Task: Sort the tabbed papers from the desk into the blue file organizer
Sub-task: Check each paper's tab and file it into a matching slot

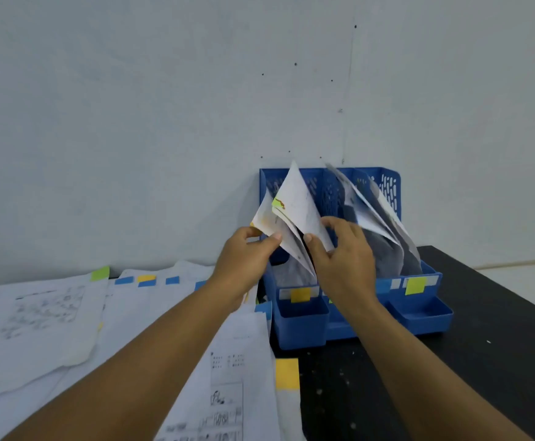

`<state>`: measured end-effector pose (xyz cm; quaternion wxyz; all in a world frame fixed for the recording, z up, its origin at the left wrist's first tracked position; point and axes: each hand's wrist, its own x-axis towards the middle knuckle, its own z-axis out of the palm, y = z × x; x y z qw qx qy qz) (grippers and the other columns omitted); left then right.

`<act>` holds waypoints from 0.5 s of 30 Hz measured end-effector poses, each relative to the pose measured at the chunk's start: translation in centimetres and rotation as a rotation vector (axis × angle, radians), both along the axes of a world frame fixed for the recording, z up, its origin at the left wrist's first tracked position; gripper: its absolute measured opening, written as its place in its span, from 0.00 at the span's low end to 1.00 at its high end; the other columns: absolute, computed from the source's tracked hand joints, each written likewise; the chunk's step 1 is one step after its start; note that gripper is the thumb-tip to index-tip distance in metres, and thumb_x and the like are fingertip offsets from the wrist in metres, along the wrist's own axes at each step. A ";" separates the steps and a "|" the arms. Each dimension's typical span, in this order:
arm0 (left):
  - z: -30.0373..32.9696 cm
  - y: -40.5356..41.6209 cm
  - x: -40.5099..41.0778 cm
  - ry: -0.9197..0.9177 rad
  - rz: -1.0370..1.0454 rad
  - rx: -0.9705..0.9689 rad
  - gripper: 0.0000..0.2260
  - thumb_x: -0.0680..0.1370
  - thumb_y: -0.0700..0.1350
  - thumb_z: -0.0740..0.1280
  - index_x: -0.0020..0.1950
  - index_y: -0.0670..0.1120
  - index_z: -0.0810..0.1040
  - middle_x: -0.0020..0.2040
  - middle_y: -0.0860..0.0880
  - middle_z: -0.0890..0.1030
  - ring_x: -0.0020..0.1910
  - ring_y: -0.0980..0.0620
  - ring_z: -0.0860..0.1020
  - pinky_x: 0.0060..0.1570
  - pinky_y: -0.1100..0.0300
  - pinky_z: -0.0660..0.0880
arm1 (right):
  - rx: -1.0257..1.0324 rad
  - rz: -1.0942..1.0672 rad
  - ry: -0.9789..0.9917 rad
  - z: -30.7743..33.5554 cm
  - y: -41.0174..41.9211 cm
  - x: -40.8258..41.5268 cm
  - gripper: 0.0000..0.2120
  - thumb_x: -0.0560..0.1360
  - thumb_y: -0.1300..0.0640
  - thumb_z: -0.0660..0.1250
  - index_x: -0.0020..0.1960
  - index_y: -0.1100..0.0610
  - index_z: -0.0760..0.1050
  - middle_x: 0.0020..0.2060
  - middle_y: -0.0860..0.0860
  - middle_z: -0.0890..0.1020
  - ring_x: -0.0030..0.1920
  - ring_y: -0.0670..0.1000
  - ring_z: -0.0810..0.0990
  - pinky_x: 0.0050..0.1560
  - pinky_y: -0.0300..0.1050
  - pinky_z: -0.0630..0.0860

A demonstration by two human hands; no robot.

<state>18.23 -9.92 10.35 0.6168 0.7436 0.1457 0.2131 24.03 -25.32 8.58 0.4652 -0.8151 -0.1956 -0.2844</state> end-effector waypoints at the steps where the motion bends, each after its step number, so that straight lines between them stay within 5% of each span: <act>1: -0.5 0.8 -1.2 0.022 0.011 0.044 0.15 0.74 0.56 0.70 0.58 0.54 0.75 0.53 0.54 0.80 0.53 0.53 0.79 0.57 0.50 0.78 | 0.009 0.012 -0.029 -0.3 0.3 -0.9 0.18 0.79 0.45 0.66 0.66 0.50 0.73 0.61 0.47 0.74 0.45 0.51 0.80 0.45 0.47 0.77; 7: -4.8 5.1 -9.6 0.160 0.098 0.339 0.05 0.76 0.48 0.70 0.51 0.52 0.79 0.49 0.56 0.82 0.50 0.58 0.79 0.44 0.67 0.72 | -0.015 0.253 0.065 -3.6 3.1 -6.8 0.14 0.78 0.47 0.66 0.64 0.46 0.74 0.48 0.41 0.79 0.40 0.43 0.77 0.40 0.41 0.76; 13: -8.9 9.5 -15.2 0.340 0.252 0.659 0.07 0.77 0.50 0.69 0.55 0.56 0.77 0.53 0.55 0.80 0.47 0.54 0.76 0.51 0.63 0.71 | -0.334 0.389 0.274 -7.2 7.1 -10.4 0.14 0.79 0.45 0.65 0.64 0.43 0.74 0.51 0.39 0.79 0.41 0.42 0.78 0.48 0.42 0.78; 15: -9.9 11.4 -16.2 0.330 0.354 0.709 0.09 0.77 0.48 0.69 0.57 0.53 0.77 0.59 0.53 0.78 0.58 0.52 0.74 0.58 0.62 0.68 | -0.424 0.432 0.306 -7.8 8.5 -11.5 0.15 0.80 0.45 0.65 0.65 0.43 0.74 0.55 0.39 0.78 0.46 0.42 0.78 0.52 0.40 0.77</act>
